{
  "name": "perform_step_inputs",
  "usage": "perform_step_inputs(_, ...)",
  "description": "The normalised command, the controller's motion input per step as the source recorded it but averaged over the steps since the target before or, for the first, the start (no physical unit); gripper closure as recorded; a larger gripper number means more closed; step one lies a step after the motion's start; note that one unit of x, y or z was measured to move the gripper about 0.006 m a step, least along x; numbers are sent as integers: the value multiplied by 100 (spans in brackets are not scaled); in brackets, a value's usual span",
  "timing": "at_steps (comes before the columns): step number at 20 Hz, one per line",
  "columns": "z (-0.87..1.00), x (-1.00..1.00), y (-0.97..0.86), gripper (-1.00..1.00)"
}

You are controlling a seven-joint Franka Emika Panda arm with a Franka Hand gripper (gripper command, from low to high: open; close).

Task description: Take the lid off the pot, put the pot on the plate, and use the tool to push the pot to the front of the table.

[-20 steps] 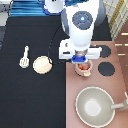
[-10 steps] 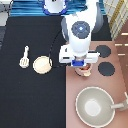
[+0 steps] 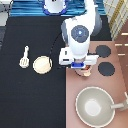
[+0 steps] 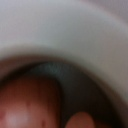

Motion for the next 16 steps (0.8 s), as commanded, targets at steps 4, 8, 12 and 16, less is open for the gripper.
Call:
perform_step_inputs(4,-1,17,0,100)
perform_step_inputs(8,0,16,0,100)
perform_step_inputs(12,0,14,0,100)
perform_step_inputs(16,0,12,0,100)
